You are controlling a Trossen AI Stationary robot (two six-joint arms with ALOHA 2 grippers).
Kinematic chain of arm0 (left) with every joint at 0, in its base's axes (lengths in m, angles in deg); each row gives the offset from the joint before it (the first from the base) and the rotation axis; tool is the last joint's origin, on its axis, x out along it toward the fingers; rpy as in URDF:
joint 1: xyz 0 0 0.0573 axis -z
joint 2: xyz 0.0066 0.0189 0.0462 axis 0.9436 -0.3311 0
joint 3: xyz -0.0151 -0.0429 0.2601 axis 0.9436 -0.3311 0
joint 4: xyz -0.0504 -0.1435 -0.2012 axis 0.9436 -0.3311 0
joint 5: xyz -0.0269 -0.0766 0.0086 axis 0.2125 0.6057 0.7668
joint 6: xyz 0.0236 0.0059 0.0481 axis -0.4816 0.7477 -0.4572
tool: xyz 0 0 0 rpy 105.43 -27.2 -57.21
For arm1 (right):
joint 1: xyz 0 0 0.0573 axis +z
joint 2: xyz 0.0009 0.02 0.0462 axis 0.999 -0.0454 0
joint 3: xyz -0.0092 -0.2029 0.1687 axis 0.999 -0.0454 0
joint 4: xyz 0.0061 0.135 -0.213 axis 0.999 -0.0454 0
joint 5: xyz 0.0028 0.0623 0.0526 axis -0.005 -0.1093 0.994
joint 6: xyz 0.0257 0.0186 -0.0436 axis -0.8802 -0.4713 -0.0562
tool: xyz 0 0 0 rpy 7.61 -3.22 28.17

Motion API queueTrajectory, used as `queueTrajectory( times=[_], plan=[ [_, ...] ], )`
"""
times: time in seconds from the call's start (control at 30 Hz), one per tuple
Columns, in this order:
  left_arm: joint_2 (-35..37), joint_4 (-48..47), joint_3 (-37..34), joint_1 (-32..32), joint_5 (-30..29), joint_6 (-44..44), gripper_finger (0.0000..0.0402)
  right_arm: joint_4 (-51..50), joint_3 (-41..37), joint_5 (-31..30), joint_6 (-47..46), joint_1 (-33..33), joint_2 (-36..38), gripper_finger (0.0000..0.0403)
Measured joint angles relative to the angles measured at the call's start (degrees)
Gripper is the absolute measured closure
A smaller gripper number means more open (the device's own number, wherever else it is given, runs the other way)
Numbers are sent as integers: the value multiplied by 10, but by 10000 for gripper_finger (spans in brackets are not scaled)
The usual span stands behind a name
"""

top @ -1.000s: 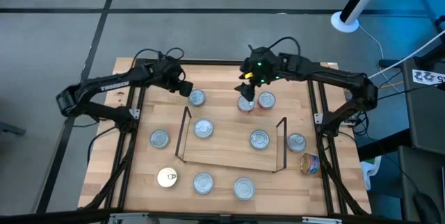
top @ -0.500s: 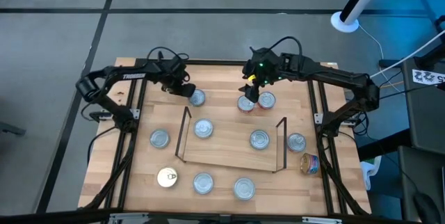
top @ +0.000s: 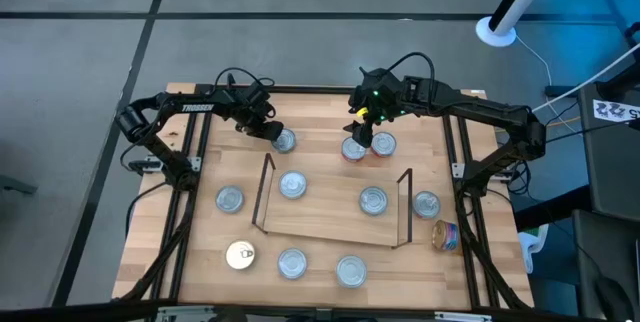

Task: Stack canned seafood by type on shelf
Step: Stack the green tuna can on top of the green tuna can on the shelf

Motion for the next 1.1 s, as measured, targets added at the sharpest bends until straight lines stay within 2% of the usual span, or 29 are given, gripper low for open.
queueTrajectory(
  times=[0.3, 0.53, 0.77, 1.1],
  plan=[
    [0, 1, 0, 0, 3, -16, 348, 0, 0, 0, 0, 0, 0, 130],
    [0, 0, 0, 0, 0, -30, 392, 0, 0, 0, 0, 0, 0, 130],
    [-1, 30, -1, 0, 3, -32, 400, 1, 0, 2, -1, 0, -7, 130],
    [-3, 56, -3, 0, 19, -49, 401, 23, 0, 17, -34, 0, -76, 130]
  ],
)
